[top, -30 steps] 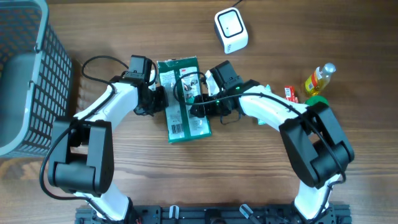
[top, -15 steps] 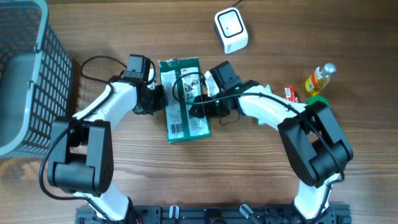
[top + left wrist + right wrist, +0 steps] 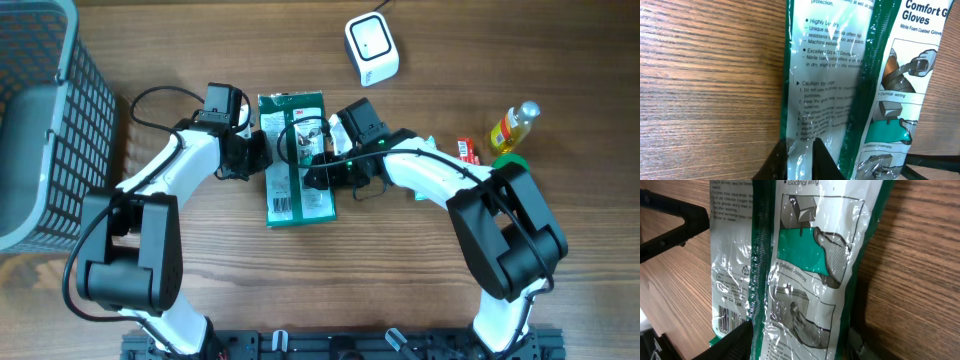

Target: Scan the item barcode

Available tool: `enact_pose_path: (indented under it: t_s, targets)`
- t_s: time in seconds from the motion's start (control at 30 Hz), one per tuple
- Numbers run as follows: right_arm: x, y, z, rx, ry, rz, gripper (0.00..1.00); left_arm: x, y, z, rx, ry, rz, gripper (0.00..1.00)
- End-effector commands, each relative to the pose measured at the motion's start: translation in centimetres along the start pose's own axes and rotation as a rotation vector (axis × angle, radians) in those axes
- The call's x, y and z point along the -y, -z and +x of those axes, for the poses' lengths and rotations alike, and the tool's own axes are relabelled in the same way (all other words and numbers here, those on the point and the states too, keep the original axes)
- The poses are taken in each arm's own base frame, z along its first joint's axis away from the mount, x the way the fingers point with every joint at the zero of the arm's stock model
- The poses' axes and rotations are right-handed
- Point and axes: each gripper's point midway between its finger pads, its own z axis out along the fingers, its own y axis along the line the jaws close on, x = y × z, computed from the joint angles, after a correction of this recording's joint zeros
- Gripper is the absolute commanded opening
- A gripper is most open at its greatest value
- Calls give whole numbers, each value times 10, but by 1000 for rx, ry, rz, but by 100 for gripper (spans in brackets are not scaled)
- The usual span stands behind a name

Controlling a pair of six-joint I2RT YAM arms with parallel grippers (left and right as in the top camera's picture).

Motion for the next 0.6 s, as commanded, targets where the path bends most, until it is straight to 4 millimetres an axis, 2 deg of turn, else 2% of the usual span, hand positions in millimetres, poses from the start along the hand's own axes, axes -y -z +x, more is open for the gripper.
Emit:
enact_pose_path:
  t_s: [0.0,0.23,0.4,0.57]
  targets:
    - [5,-8,-3,11,-16,30,62,-1,-1,-4,7,7,-7,8]
    - [12,-8,-6,29,-12,65,65,-7,-11,5,8,6,-45,9]
    - [14,-8,-6,33,-12,76,65,-16,-13,5,18,32,-90,7]
    - [15,-8,-6,34,-13,83,65,-16,-15,7,14,28,-94,6]
